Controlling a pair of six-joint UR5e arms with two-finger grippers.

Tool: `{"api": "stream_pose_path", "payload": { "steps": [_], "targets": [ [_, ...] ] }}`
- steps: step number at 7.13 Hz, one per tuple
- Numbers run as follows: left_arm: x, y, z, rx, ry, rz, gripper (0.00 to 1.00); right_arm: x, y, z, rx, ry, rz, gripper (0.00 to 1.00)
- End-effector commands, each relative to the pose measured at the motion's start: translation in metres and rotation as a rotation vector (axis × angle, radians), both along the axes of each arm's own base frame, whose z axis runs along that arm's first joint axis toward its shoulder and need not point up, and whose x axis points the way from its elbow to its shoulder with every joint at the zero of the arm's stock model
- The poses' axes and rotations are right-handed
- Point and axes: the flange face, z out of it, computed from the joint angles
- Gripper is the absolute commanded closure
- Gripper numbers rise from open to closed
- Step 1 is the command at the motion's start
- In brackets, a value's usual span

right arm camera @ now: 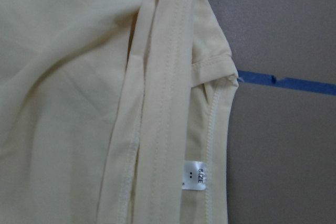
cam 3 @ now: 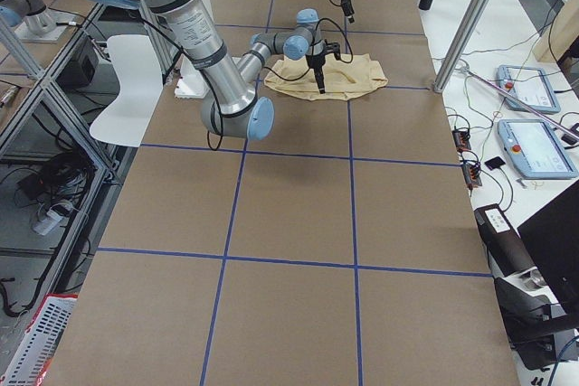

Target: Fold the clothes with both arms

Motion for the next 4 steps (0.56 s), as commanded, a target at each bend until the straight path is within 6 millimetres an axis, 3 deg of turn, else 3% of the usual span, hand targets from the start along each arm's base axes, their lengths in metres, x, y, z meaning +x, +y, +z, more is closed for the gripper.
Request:
{"api": "stream_pose_path", "payload": {
  "steps": [1, 4],
  "targets": [
    [0.0009, 0.0004, -0.0011, 0.001, 0.004, 0.0, 0.0, -0.0021, 0.0011, 0.007, 0.003, 0.014, -0.012, 0.0],
    [0.0011, 0.0002, -0.0006, 0.002, 0.003, 0.001, 0.0, -0.0074, 0.001, 0.0139, -0.003, 0.028, -0.016, 0.0]
  ]
}}
